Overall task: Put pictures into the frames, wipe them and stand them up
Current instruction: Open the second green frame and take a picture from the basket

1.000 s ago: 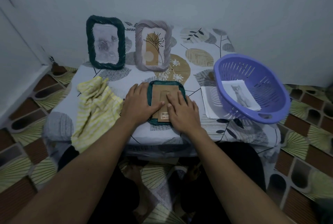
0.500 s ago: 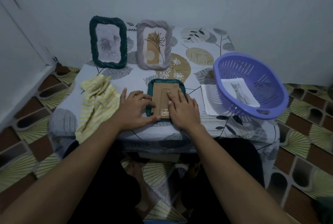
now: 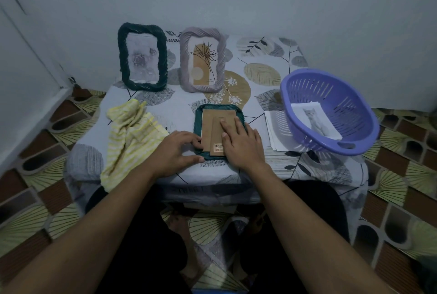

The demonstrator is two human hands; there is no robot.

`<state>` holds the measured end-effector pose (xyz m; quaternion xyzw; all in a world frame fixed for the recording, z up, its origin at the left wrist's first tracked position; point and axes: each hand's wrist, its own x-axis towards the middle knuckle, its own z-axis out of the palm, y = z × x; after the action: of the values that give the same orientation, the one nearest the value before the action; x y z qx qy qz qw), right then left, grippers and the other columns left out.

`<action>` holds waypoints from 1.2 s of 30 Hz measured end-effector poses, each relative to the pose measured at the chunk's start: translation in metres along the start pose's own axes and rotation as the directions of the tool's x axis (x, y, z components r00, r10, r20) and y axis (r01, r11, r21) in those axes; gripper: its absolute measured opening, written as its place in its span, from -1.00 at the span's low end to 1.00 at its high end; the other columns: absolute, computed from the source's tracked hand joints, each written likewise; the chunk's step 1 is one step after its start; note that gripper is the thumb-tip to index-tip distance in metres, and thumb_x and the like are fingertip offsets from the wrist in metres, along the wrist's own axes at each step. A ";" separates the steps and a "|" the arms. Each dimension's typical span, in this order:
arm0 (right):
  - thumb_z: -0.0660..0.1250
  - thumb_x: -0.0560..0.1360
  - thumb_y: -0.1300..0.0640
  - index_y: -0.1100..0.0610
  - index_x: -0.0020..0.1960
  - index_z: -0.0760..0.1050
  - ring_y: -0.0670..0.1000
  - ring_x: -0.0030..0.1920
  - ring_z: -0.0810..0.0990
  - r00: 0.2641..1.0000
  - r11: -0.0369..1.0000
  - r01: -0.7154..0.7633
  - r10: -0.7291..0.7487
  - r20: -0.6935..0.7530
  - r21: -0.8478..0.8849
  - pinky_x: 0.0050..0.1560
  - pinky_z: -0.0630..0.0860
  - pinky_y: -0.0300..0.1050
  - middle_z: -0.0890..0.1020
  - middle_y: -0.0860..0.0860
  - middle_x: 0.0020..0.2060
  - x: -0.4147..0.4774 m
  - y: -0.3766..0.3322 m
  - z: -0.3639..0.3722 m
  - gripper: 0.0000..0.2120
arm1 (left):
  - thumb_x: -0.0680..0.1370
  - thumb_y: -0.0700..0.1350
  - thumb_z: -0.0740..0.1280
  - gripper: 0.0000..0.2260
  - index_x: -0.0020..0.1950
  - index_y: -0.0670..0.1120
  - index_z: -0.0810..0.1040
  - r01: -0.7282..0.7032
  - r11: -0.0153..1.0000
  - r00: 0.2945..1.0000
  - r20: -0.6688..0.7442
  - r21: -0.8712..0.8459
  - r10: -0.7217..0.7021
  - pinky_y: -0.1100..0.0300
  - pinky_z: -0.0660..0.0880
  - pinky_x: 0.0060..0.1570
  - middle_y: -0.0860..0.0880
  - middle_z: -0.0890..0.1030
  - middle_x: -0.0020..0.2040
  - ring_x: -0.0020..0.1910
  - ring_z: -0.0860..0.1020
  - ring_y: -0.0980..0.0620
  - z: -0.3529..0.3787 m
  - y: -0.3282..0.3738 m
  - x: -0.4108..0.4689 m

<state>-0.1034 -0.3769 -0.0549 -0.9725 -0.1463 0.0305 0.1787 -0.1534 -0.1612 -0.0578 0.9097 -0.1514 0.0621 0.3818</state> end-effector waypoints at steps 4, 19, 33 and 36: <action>-0.10 0.68 -0.13 -0.22 0.59 0.05 0.16 0.60 0.02 1.000 1.000 0.002 -0.002 0.003 0.000 0.56 -0.12 0.14 0.04 0.02 0.62 0.000 0.000 0.000 -0.53 | 0.35 0.29 0.37 -0.70 0.00 0.19 0.55 0.005 0.999 0.998 0.055 0.036 -0.007 0.00 0.40 0.24 0.10 0.60 0.15 0.16 0.52 0.04 -0.001 -0.003 0.001; -0.10 0.68 -0.13 -0.23 0.58 0.07 0.16 0.59 0.03 1.000 1.000 0.001 -0.001 -0.004 0.006 0.56 -0.12 0.15 0.05 0.02 0.62 0.001 0.001 0.001 -0.53 | 0.32 0.39 0.29 -0.81 -0.12 0.43 0.55 0.079 0.991 0.975 0.200 0.110 -0.100 0.04 0.26 0.34 0.20 0.46 0.20 0.26 0.39 0.08 -0.006 -0.002 0.006; -0.09 0.68 -0.14 -0.24 0.58 0.07 0.14 0.60 0.01 1.000 1.000 -0.003 0.003 -0.007 0.012 0.56 -0.12 0.14 0.05 0.01 0.62 -0.001 -0.001 -0.001 -0.54 | 0.62 0.25 0.07 -0.35 0.60 -0.09 0.11 0.451 0.833 0.891 -0.105 0.321 -0.442 -0.15 -0.02 0.52 -0.11 0.18 0.60 0.57 0.07 -0.19 0.019 0.020 0.057; -0.09 0.68 -0.14 -0.24 0.58 0.07 0.14 0.60 0.01 1.000 1.000 -0.005 0.005 -0.006 0.010 0.56 -0.12 0.15 0.05 0.01 0.62 0.000 -0.001 0.000 -0.53 | 0.59 0.37 -0.02 -0.23 0.63 -0.10 -0.02 0.476 0.784 0.874 -0.116 0.398 -0.472 -0.17 -0.12 0.53 -0.09 0.07 0.63 0.60 -0.01 -0.15 0.028 0.017 0.055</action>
<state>-0.1039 -0.3765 -0.0541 -0.9720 -0.1433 0.0287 0.1840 -0.1072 -0.2050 -0.0529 0.9777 0.1005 -0.0007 0.1843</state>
